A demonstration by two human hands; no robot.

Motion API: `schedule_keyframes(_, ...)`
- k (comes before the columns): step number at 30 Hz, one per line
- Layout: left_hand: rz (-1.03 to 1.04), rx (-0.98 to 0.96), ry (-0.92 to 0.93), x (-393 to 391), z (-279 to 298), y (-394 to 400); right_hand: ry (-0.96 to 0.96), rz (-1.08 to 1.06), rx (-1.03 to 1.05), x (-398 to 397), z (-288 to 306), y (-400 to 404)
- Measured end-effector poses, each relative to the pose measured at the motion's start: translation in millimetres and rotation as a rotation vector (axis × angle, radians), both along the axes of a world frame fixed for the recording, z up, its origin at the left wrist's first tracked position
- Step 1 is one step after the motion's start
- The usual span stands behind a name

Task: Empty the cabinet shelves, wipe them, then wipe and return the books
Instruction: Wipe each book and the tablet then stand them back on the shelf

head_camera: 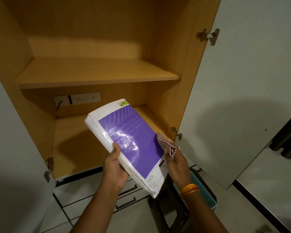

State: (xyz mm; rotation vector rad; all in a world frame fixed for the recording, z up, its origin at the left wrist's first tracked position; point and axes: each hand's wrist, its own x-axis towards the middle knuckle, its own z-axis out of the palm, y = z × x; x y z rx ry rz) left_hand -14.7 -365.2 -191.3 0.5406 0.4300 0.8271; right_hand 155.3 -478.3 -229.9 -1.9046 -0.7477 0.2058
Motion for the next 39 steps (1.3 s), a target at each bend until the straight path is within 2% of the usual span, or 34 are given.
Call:
schedule_keyframes(4, -0.022, 0.06, 0.034, 10.6, 0.8, -12.5, 0.187, 0.111, 0.02, -18.0, 18.2, 26.7)
schedule_keyframes(10, 0.053, 0.233, 0.138, 20.8, 7.8, -15.5, 0.318, 0.325, 0.282, -83.1, 39.8, 62.7)
schedule_keyframes(12, 0.025, 0.321, 0.14, 20.6, 6.9, -4.8, 0.299, 0.374, 0.296, -88.7, 45.1, 68.8)
schedule_keyframes(15, -0.03, 0.391, 0.037, 22.8, 12.1, 7.3, 0.204, 0.439, 0.316, -86.5, 53.7, 78.3)
schedule_keyframes(19, -0.071, 0.446, 0.028, 29.6, 17.9, 22.0, 0.235, 0.369, 0.384, -77.4, 57.8, 102.7)
schedule_keyframes(22, -0.055, 0.596, 0.155, 35.9, 16.7, 42.8, 0.344, 0.257, 0.558, -69.6, 71.9, 120.0)
schedule_keyframes(24, -0.017, 0.805, 0.281, 39.1, 22.2, 64.3, 0.399, 0.19, 0.679, -58.0, 87.7, 130.7)
schedule_keyframes(26, 0.095, 1.03, 0.445, 40.2, 30.9, 96.5, 0.438, 0.144, 0.744, -43.5, 104.4, 141.2)
schedule_keyframes(28, 0.234, 1.111, 0.563, 37.3, 43.3, 133.5, 0.479, 0.149, 0.767, -29.5, 117.9, 149.0)
schedule_keyframes(31, 0.311, 1.021, 0.574, 23.1, 72.4, 183.6, 0.519, 0.191, 0.778, -11.1, 138.5, 161.7)
schedule_keyframes(34, 0.157, 0.807, 0.444, 0.3, 103.3, 223.3, 0.507, 0.258, 0.754, 4.3, 160.9, 177.7)
schedule_keyframes(37, -0.016, 0.842, 0.463, -22.4, 126.4, 248.4, 0.537, 0.309, 0.696, 13.5, 179.9, 202.6)
schedule_keyframes(39, -0.059, 0.879, 0.468, -31.1, 139.1, 255.9, 0.581, 0.345, 0.663, 17.9, 190.8, 222.6)
